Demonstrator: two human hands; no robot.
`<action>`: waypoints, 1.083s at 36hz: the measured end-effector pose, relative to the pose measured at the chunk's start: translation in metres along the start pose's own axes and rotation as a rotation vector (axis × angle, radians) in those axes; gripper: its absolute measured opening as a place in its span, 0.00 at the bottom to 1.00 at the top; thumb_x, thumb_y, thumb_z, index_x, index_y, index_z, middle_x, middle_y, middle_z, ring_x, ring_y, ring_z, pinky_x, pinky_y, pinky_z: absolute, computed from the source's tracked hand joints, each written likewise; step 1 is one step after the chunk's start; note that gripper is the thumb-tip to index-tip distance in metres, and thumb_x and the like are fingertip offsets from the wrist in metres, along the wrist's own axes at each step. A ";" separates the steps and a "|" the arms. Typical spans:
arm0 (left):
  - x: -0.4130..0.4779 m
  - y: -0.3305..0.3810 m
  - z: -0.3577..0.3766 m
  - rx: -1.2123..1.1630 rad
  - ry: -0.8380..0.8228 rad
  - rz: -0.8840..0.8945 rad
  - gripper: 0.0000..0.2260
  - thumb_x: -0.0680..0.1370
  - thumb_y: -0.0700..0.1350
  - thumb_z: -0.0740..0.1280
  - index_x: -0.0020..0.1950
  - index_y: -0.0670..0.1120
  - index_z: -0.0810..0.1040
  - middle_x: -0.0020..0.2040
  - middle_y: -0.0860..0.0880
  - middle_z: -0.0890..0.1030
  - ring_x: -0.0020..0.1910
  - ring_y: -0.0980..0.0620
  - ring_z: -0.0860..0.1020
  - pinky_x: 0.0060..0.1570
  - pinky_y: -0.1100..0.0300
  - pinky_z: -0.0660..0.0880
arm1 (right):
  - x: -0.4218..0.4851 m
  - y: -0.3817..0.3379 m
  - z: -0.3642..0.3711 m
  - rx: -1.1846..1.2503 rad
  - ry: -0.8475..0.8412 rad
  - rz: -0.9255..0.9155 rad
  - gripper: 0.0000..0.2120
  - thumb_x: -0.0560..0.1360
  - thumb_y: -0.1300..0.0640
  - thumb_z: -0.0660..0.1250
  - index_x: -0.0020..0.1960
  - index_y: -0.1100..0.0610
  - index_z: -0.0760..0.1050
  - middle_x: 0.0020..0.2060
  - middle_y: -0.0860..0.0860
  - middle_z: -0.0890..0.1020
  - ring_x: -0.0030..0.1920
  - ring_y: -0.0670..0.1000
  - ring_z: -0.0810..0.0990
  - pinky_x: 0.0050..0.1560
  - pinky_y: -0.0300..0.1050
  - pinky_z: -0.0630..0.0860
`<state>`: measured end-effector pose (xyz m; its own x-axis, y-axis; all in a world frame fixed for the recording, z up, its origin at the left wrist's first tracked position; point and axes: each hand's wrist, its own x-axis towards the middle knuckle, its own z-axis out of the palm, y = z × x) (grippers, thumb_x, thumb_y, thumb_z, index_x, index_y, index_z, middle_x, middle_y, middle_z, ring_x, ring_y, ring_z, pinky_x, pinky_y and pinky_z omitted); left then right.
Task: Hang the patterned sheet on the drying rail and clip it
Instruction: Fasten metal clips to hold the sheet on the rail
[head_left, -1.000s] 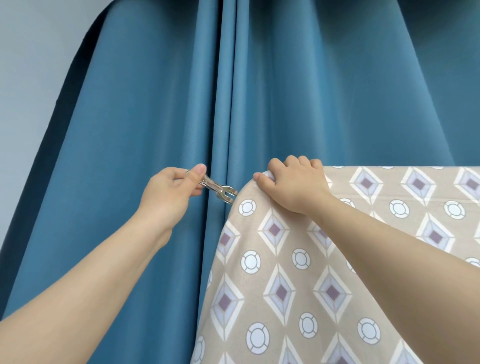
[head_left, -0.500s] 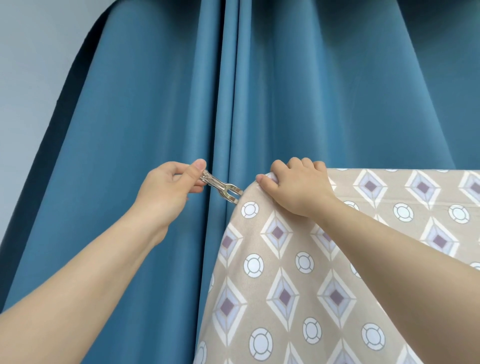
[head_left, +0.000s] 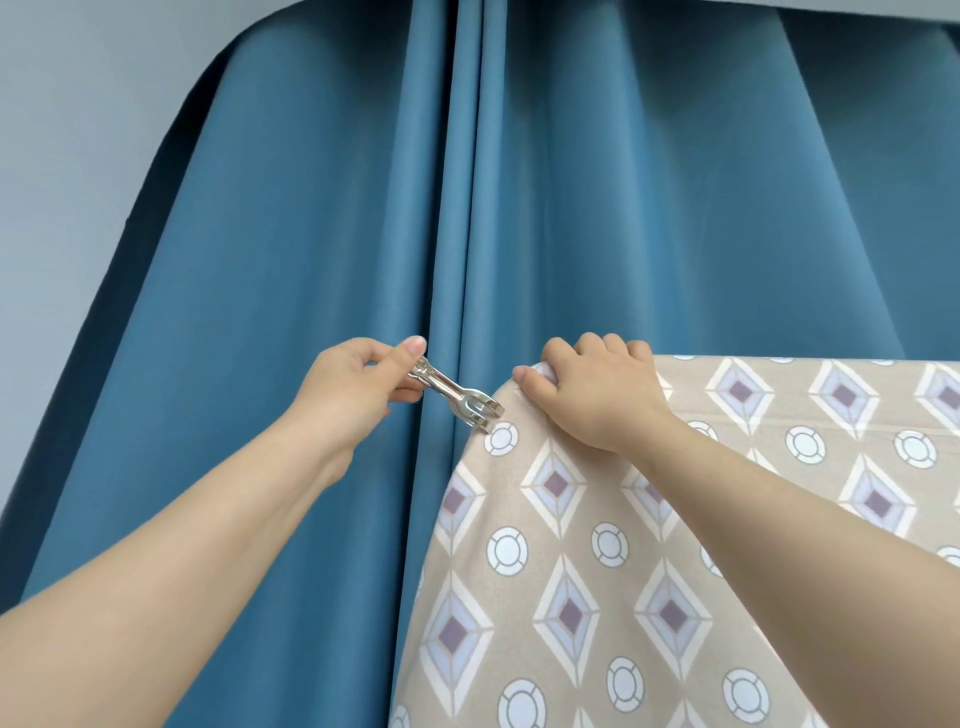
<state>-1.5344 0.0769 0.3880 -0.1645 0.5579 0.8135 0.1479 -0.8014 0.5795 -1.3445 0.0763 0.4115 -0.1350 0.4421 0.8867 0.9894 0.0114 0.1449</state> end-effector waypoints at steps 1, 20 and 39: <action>0.000 0.000 0.001 -0.001 -0.005 -0.003 0.10 0.77 0.51 0.63 0.40 0.46 0.75 0.38 0.51 0.81 0.38 0.58 0.79 0.40 0.65 0.71 | 0.000 0.000 0.000 0.001 0.002 -0.001 0.23 0.78 0.39 0.46 0.58 0.54 0.70 0.54 0.54 0.73 0.59 0.57 0.68 0.60 0.51 0.59; -0.008 -0.002 0.019 -0.002 -0.070 -0.129 0.14 0.77 0.57 0.61 0.42 0.48 0.77 0.43 0.51 0.82 0.42 0.58 0.79 0.39 0.64 0.70 | -0.003 0.001 -0.004 0.018 0.022 -0.011 0.23 0.78 0.39 0.47 0.57 0.53 0.70 0.53 0.54 0.73 0.58 0.56 0.68 0.59 0.50 0.59; -0.016 0.006 0.018 -0.008 -0.084 -0.196 0.14 0.77 0.57 0.60 0.43 0.50 0.77 0.46 0.50 0.83 0.47 0.56 0.79 0.47 0.58 0.72 | -0.003 -0.001 -0.007 0.022 0.018 -0.009 0.23 0.78 0.39 0.47 0.56 0.53 0.70 0.52 0.54 0.73 0.57 0.56 0.68 0.59 0.50 0.59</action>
<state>-1.5131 0.0674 0.3797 -0.1078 0.7189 0.6867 0.1134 -0.6774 0.7269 -1.3457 0.0689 0.4111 -0.1449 0.4255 0.8933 0.9890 0.0355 0.1435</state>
